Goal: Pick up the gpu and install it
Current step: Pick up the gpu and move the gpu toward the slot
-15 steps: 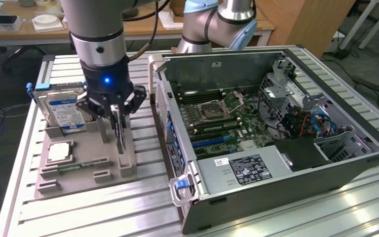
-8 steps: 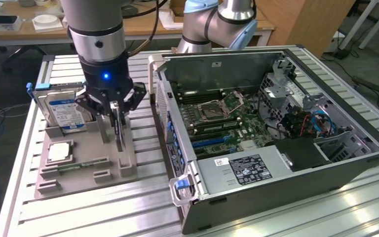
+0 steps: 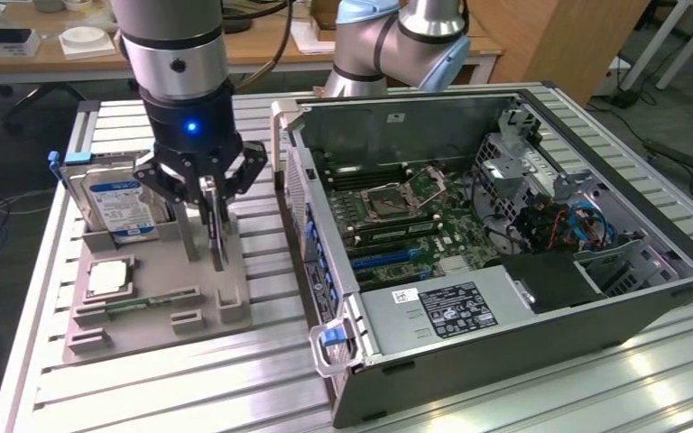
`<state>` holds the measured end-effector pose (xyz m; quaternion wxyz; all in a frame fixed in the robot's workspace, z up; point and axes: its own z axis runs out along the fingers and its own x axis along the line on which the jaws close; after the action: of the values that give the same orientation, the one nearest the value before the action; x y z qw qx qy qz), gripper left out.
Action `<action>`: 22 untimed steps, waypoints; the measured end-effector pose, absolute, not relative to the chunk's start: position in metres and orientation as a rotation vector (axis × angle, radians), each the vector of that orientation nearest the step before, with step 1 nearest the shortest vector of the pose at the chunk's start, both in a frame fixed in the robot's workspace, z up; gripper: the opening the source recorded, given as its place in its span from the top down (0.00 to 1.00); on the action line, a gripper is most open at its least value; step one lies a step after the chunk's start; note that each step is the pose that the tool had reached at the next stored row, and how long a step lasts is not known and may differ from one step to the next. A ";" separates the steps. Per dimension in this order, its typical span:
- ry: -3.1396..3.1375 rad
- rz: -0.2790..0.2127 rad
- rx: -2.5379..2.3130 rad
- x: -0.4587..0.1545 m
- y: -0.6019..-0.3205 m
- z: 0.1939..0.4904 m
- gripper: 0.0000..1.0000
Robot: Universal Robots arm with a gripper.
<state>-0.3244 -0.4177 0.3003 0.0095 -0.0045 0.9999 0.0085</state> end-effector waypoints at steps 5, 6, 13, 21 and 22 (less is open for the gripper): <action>3.122 0.027 -0.014 -0.324 -0.418 0.309 0.73; 3.122 0.027 -0.014 -0.324 -0.418 0.311 0.73; 3.122 0.027 -0.014 -0.324 -0.418 0.325 0.73; 3.122 0.027 -0.014 -0.324 -0.418 0.339 0.73; 3.122 0.027 -0.014 -0.324 -0.418 0.340 0.73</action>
<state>-0.3245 -0.4178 0.3404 0.0095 -0.0045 0.9999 0.0085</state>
